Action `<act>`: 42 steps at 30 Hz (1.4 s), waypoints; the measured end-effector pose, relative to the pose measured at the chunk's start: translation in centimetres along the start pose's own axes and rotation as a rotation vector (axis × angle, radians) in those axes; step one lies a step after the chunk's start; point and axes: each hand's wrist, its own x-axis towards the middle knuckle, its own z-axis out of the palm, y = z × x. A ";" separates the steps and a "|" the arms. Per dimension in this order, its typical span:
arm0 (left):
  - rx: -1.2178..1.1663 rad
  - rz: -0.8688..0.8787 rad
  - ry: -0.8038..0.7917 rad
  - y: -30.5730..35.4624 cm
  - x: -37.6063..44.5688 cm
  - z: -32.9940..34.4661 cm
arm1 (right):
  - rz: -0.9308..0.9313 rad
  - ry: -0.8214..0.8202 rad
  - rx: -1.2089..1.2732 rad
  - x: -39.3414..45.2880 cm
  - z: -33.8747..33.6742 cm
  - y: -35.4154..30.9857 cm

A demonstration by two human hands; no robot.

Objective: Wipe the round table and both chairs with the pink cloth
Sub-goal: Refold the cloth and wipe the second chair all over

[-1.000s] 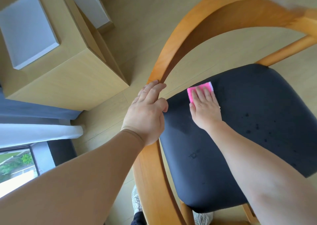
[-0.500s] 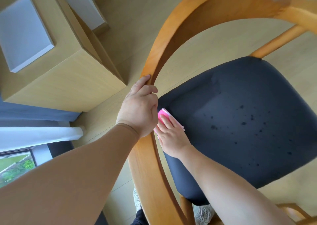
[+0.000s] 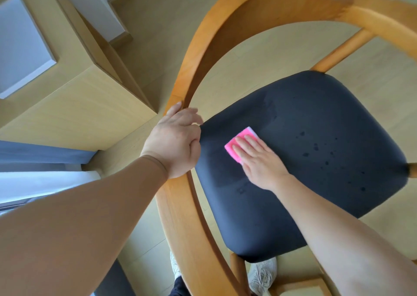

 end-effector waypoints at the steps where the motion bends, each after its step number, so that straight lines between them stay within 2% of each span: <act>1: 0.006 0.033 -0.008 -0.1 0.1 0.0 | 0.038 -0.003 -0.008 -0.2 0.0 1.0; 4: 0.035 0.162 -0.081 -0.3 0.4 0.2 | 0.150 -0.011 -0.011 -0.4 -0.1 3.6; 9: 0.115 0.216 -0.158 -0.3 0.9 0.0 | 0.490 0.032 0.099 -0.5 -0.4 8.0; 16: 0.167 0.360 -0.183 -0.8 1.4 0.1 | 0.581 0.077 0.200 -1.2 0.3 5.5; 20: 0.188 0.393 -0.201 -0.7 1.7 -0.2 | 0.556 0.094 0.214 -2.5 0.9 2.4; 24: 0.209 0.374 -0.217 -0.6 1.5 -0.3 | 0.447 0.072 0.188 -3.8 0.9 -1.7; 32: 0.227 0.368 -0.228 -0.2 1.6 -0.4 | 0.026 0.014 0.170 -6.4 2.3 -11.4; 42: 0.227 0.221 -0.268 3.9 -2.9 0.6 | 0.061 -0.047 0.102 -6.8 2.0 -12.2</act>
